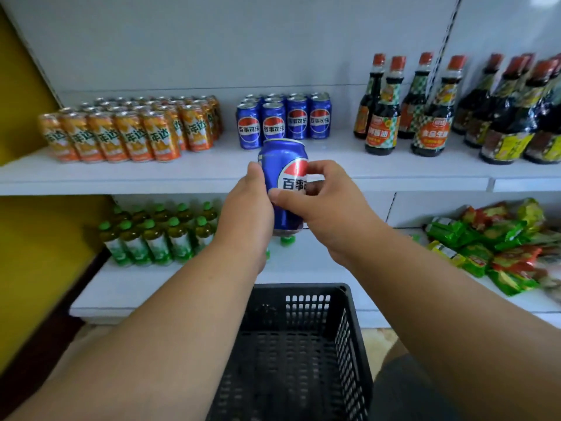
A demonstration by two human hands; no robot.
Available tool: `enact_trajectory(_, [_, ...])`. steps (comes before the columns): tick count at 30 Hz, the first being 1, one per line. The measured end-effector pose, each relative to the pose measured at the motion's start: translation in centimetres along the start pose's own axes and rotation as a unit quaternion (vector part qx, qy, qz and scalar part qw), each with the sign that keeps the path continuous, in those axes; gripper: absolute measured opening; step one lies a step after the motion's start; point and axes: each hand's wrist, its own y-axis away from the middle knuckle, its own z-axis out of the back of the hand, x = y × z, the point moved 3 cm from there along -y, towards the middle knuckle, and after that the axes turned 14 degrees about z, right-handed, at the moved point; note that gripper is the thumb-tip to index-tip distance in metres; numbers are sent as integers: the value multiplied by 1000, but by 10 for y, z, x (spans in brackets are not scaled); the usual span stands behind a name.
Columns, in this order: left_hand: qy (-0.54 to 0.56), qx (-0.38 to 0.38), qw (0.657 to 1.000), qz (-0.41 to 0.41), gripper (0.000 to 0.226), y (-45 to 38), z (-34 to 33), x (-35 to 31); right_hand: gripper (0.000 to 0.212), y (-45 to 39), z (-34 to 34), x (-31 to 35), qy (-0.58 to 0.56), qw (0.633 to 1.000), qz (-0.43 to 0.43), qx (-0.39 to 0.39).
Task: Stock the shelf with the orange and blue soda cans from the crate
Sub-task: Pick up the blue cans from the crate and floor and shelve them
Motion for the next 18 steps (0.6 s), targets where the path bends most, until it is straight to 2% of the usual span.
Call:
enact_trajectory(3, [33,-6,999,4,52,4,11,-10,65,2,-19,9,7,1000,14,-7])
enact_trajectory(5, [56,-6,998,3,55,3,18,-17,59,-1,-26,12,-3,1000,18,5])
enact_trajectory(8, [75,20,997,4,48,-8,24,-24,52,-12,-28,13,-1,999,20,28])
enact_trajectory(11, [61,29,998,0,45,-25,21,-27,56,-28,-27,8,20,999,16,34])
enact_trajectory(15, [15,-4,1000,-16,44,-48,11,-36,62,-54,-22,3,46,998,31,7])
enact_trajectory(18, [-26,-5,997,-68,36,-64,-2,-47,63,-77,-15,-3,76,994,73,-26])
